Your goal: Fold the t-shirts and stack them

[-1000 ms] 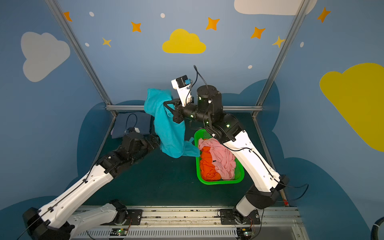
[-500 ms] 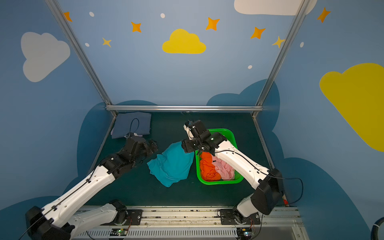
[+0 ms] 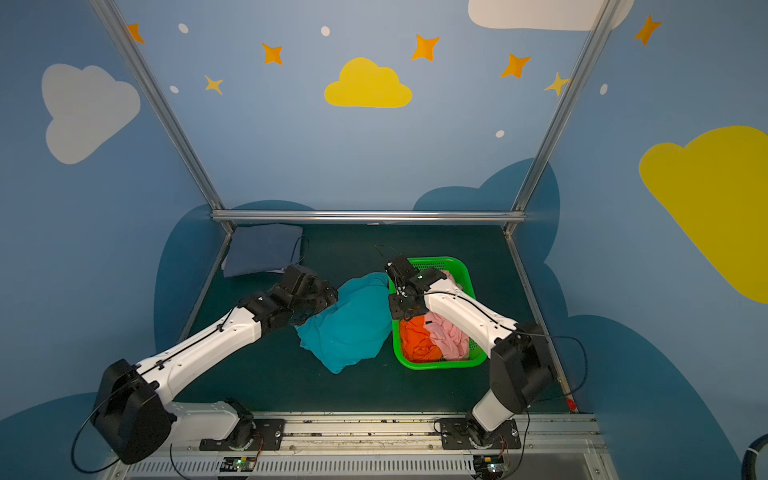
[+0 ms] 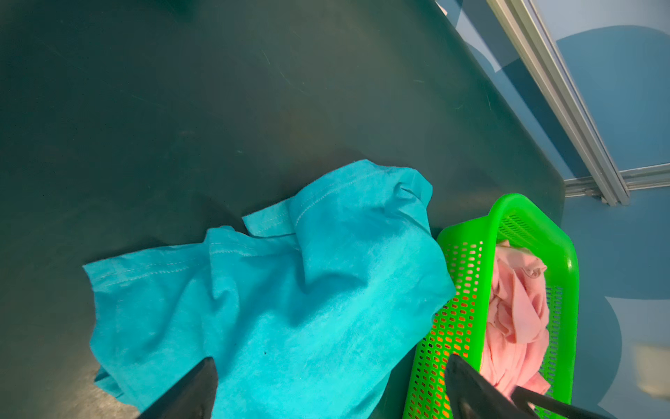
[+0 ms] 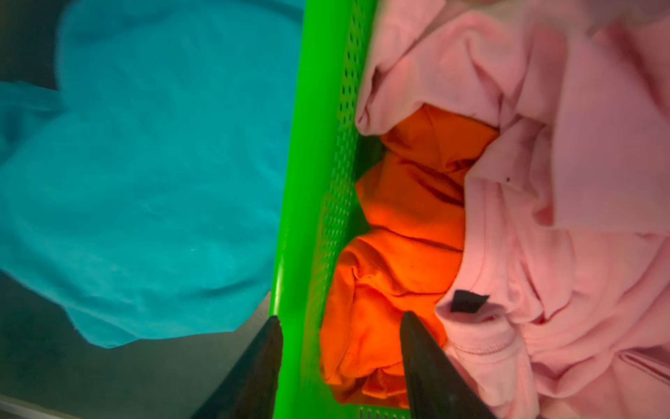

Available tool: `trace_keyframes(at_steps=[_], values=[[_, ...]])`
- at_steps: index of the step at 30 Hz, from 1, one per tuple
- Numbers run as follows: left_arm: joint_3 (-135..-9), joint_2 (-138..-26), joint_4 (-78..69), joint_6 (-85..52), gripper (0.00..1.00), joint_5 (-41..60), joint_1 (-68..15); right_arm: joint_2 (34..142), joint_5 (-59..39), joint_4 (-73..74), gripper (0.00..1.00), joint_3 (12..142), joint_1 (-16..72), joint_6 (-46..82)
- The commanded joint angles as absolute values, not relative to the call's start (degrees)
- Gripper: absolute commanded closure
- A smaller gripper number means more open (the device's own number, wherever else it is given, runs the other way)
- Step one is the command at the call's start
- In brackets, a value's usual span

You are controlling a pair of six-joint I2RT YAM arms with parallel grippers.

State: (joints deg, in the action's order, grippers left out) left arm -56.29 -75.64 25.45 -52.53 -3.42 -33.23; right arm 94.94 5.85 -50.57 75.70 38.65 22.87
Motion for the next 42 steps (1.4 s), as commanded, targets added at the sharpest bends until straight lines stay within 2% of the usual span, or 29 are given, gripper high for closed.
trace_keyframes(at_steps=[1,9,15,16,17,29,35,38,42], values=[[-55.8,-76.1,25.8,-53.0,0.03,-3.0,-33.4,101.0,3.8,-58.7,0.50,81.7,38.1,24.3],[-55.8,-76.7,26.0,-53.1,0.03,-3.4,-33.4,105.7,1.8,-56.7,0.49,84.1,36.8,24.4],[-56.9,-78.6,26.0,-52.6,0.04,-3.4,-33.4,102.7,1.8,-56.0,0.32,85.3,37.0,24.4],[-57.2,-79.0,25.9,-52.7,0.04,-3.0,-33.4,102.4,1.9,-55.9,0.18,85.5,37.1,24.5],[-57.3,-79.5,25.5,-52.7,0.04,-2.5,-33.4,102.3,2.0,-56.0,0.16,85.6,37.1,24.7],[-57.7,-80.8,25.9,-52.5,0.04,-2.0,-33.5,95.9,-0.7,-52.8,0.13,85.2,39.7,28.3],[-57.7,-80.7,25.8,-52.8,0.04,-1.5,-33.5,100.9,-4.0,-51.3,0.15,84.4,40.0,30.1],[-57.1,-80.2,26.1,-52.9,0.04,-1.7,-33.5,103.2,-4.2,-49.9,0.23,83.1,39.9,29.8],[-56.5,-79.6,26.6,-53.1,0.04,-2.4,-33.5,105.4,-1.7,-49.8,0.44,82.9,38.5,27.2]])
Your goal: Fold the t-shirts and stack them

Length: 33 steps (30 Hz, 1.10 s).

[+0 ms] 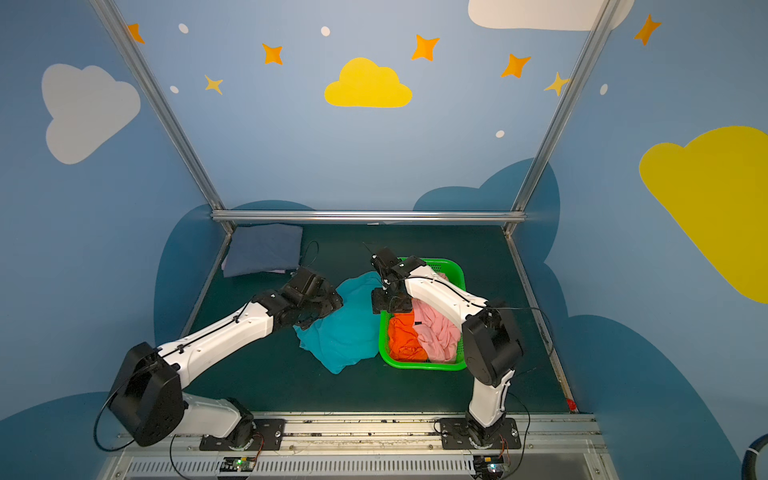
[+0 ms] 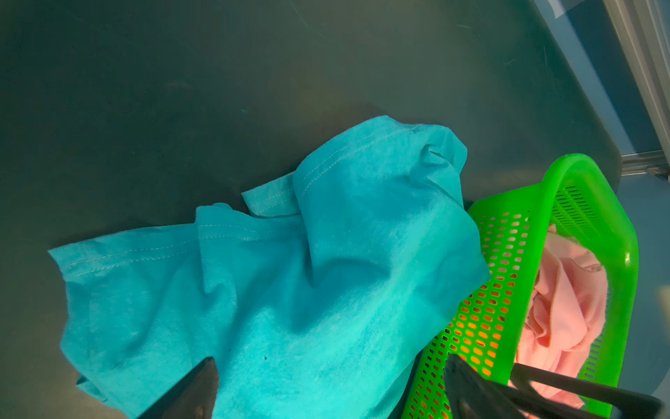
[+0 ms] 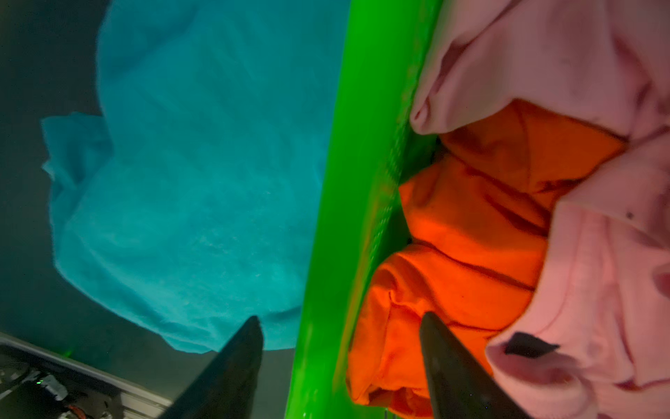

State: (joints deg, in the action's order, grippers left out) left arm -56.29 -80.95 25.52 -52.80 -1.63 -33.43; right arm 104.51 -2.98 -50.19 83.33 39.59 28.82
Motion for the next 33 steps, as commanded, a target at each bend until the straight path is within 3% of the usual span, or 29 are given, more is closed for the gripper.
trace_keyframes(at_steps=[1,3,12,20,33], values=[[-56.4,-79.6,26.5,-53.0,0.04,-2.4,-33.4,105.6,-0.9,-49.9,0.52,83.1,37.8,26.3],[-56.4,-79.7,26.6,-53.0,0.04,-2.4,-33.5,105.7,0.6,-50.5,0.68,83.7,35.9,24.0],[-57.1,-81.2,26.3,-52.7,0.04,-1.5,-33.4,107.9,13.3,-51.7,0.92,86.1,26.3,9.8],[-58.6,-82.5,27.9,-52.2,0.04,-1.3,-33.4,116.1,16.0,-51.6,1.00,95.2,16.3,3.6],[-63.4,-91.0,32.0,-52.5,0.04,1.0,-33.3,129.2,18.0,-52.0,1.00,110.7,7.7,-2.7]])
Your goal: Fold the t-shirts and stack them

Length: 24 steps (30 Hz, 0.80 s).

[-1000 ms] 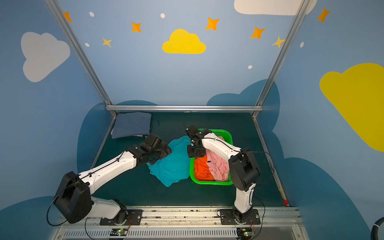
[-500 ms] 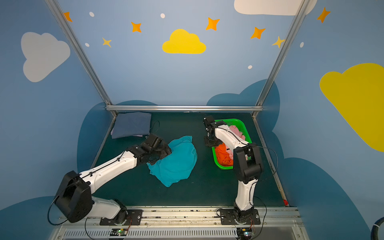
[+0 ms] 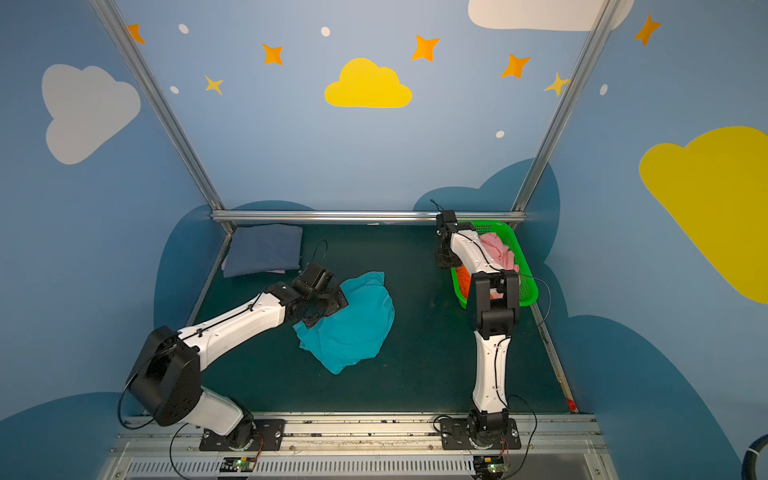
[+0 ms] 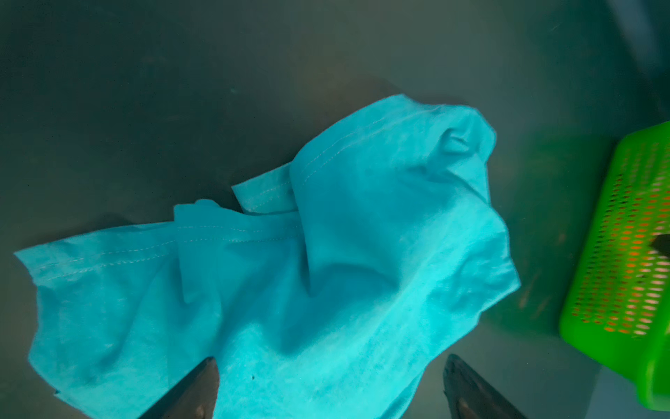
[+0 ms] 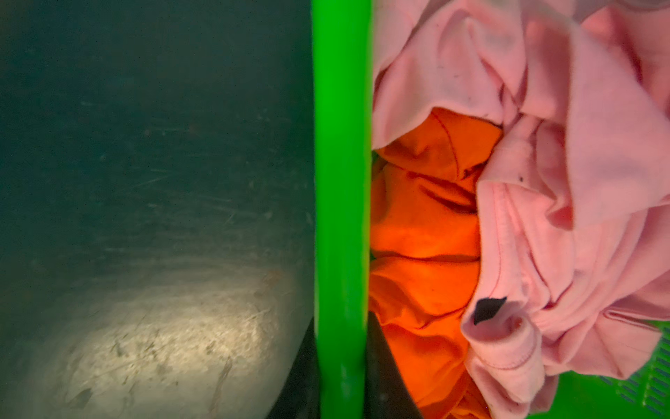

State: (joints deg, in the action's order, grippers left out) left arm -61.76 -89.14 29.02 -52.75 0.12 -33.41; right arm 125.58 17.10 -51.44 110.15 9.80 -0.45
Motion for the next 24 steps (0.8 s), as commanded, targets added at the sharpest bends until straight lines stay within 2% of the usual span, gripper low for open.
trace_keyframes(at_steps=[1,15,18,24], values=[[-64.0,-92.0,32.1,-52.6,0.05,1.4,-33.3,129.6,18.0,-51.9,1.00,111.2,7.2,-3.2],[-69.5,-101.5,32.3,-53.7,0.06,6.0,-33.6,136.0,13.3,-53.7,0.98,122.7,1.9,-6.6],[-70.5,-102.0,32.9,-53.4,0.06,5.6,-33.6,136.6,11.9,-54.7,0.88,125.0,2.2,-6.6],[-70.3,-101.2,33.4,-53.7,0.05,4.9,-33.9,133.8,14.3,-55.0,0.58,124.2,4.3,-5.4]])
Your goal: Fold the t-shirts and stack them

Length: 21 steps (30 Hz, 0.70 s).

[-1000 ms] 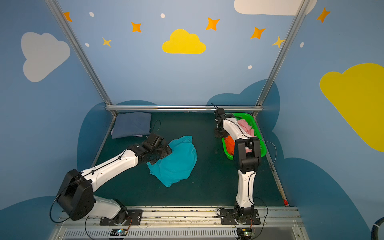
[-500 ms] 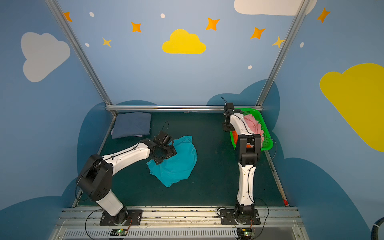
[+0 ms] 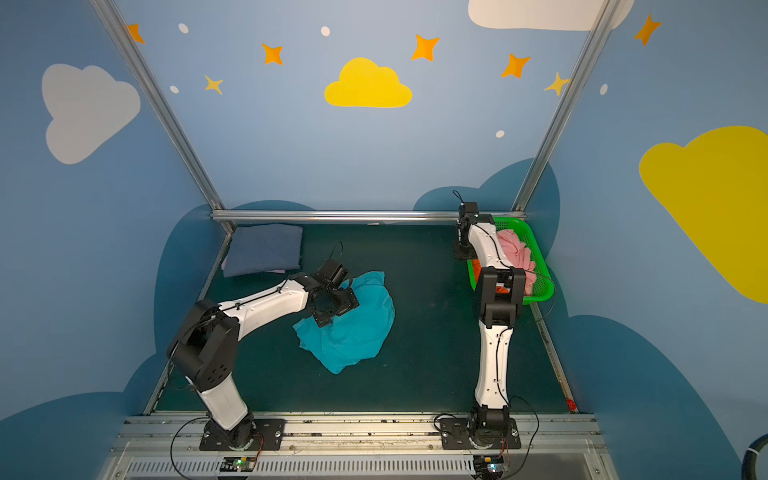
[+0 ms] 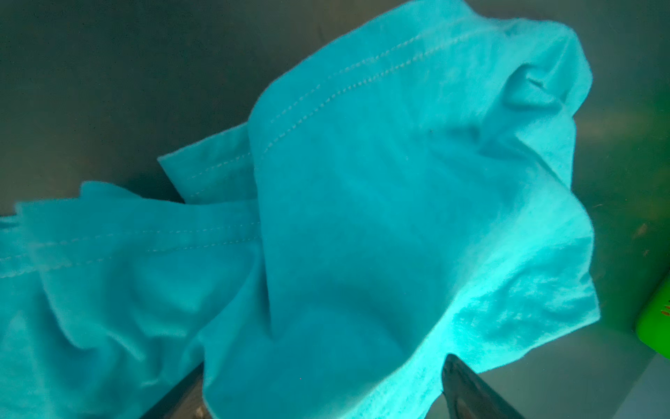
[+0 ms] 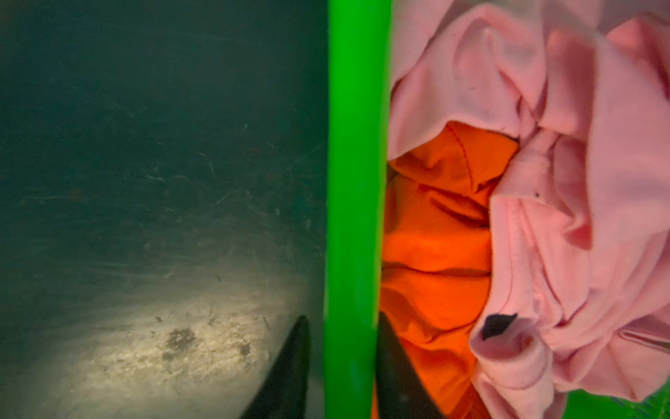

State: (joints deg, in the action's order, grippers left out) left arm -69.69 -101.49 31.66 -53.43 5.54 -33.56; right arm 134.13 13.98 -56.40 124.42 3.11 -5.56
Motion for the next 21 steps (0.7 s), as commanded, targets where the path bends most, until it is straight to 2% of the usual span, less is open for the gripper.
trace_keyframes(at_steps=[1,5,9,16,18,21], values=[[-70.1,-100.7,33.5,-53.7,0.04,4.6,-34.0,132.6,15.1,-54.6,0.52,123.3,4.7,-4.8],[-70.0,-97.9,34.9,-53.1,0.02,2.5,-34.6,124.7,17.3,-52.9,0.35,117.5,5.8,-0.1],[-68.6,-93.6,36.1,-52.6,0.00,-0.5,-35.6,114.1,21.1,-51.1,0.27,108.7,7.2,6.6],[-62.9,-89.1,36.5,-53.3,0.00,-2.5,-39.1,94.8,22.4,-47.7,0.26,90.4,15.9,13.9],[-61.4,-89.0,37.0,-53.9,0.00,-3.1,-40.1,91.1,20.2,-46.5,0.26,86.0,19.7,13.7],[-58.8,-89.4,37.3,-55.8,0.00,-3.1,-40.7,86.4,11.4,-44.7,0.29,78.5,24.8,17.4]])
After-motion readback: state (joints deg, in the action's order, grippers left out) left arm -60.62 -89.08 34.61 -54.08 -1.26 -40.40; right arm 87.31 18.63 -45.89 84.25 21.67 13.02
